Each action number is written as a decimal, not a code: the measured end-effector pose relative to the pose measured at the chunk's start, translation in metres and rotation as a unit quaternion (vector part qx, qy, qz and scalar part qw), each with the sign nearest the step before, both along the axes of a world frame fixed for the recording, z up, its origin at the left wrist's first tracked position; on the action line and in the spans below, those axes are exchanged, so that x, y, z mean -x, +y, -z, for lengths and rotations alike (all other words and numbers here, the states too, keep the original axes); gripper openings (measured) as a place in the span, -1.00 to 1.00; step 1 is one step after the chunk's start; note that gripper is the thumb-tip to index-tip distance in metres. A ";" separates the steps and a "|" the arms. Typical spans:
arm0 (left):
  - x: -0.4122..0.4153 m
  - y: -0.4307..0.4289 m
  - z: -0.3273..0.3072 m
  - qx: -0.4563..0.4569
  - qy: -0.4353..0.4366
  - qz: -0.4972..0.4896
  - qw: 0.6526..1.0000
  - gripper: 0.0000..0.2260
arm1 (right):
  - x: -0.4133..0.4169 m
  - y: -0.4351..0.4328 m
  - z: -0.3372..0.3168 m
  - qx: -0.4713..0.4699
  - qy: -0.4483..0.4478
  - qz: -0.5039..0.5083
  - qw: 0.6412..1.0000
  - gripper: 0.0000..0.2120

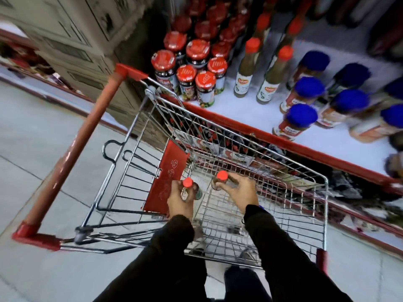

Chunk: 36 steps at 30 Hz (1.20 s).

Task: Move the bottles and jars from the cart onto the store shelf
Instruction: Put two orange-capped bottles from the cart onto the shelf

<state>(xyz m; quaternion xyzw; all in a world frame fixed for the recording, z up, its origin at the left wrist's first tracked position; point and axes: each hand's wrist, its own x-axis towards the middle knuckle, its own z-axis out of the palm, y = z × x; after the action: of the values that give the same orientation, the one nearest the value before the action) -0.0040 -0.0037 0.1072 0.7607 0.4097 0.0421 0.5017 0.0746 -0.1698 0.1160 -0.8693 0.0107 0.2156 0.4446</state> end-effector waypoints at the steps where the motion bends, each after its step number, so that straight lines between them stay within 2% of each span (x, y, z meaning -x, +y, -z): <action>1: -0.003 -0.001 -0.013 0.002 -0.037 0.026 0.999 -0.79 | -0.001 -0.004 -0.012 -0.006 -0.006 0.013 1.000 -0.42; 4: -0.017 -0.004 -0.049 0.004 -0.131 0.093 0.987 -0.75 | -0.006 -0.016 -0.046 -0.030 -0.037 0.044 0.998 -0.40; 7: -0.035 -0.008 -0.084 0.001 -0.198 0.124 0.972 -0.80 | -0.013 -0.027 -0.079 -0.054 -0.096 0.069 0.992 -0.42; 11: -0.070 -0.014 -0.122 0.040 -0.255 0.155 0.954 -0.75 | -0.029 -0.035 -0.117 -0.072 -0.190 0.114 0.973 -0.52; 16: -0.124 -0.024 -0.163 0.038 -0.311 0.183 0.932 -0.73 | -0.059 -0.035 -0.157 -0.089 -0.278 0.164 0.942 -0.70; 22: -0.178 -0.028 -0.180 0.057 -0.327 0.193 0.923 -0.74 | -0.103 -0.028 -0.168 -0.062 -0.285 0.178 0.940 -0.73; 28: -0.202 -0.029 -0.173 0.051 -0.303 0.210 0.928 -0.73 | -0.125 -0.021 -0.159 -0.011 -0.273 0.193 0.942 -0.74; 36: -0.217 -0.031 -0.159 -0.007 -0.280 0.247 0.928 -0.79 | -0.138 -0.016 -0.159 0.050 -0.265 0.183 0.945 -0.75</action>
<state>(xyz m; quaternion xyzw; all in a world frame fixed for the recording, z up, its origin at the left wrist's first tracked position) 0.2129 -0.0346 0.2665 0.7983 0.0518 0.1311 0.5855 0.2124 -0.1860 0.2749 -0.8992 0.0625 -0.1090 0.4191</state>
